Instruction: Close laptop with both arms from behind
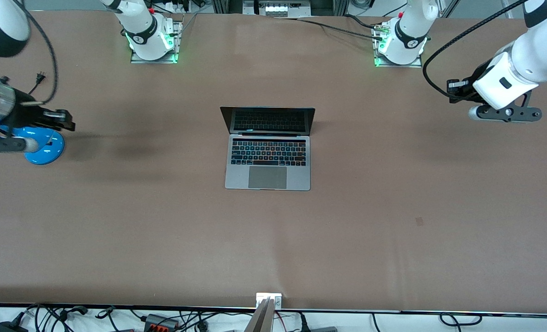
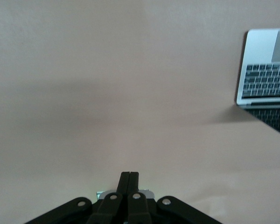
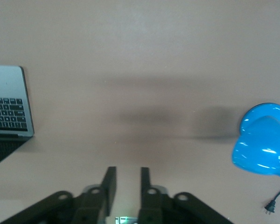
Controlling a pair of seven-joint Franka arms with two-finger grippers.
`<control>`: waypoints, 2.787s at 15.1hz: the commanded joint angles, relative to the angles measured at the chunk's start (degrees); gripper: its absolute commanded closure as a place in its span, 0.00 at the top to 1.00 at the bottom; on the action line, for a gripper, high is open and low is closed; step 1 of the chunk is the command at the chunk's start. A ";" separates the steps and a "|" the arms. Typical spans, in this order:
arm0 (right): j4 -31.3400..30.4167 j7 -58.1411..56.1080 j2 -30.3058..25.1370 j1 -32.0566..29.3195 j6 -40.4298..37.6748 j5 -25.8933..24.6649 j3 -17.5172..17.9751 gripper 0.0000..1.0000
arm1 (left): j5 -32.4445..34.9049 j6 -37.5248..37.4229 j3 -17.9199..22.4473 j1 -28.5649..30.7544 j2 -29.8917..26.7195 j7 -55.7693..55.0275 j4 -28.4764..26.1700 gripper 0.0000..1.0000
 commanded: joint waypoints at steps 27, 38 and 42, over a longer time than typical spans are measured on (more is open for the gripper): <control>-13.05 20.68 -4.53 22.93 2.88 7.90 -0.01 0.00 | -15.03 30.57 -24.03 -0.01 3.04 -9.00 -25.21 0.01; -27.13 38.80 -5.76 40.27 20.91 7.12 -0.10 0.00 | -16.27 39.54 -30.98 -0.18 8.40 -12.34 -25.38 0.01; -32.03 37.93 -6.81 40.27 28.71 6.85 -0.01 0.00 | -16.26 41.04 -31.15 -1.32 10.07 -12.60 -25.30 0.01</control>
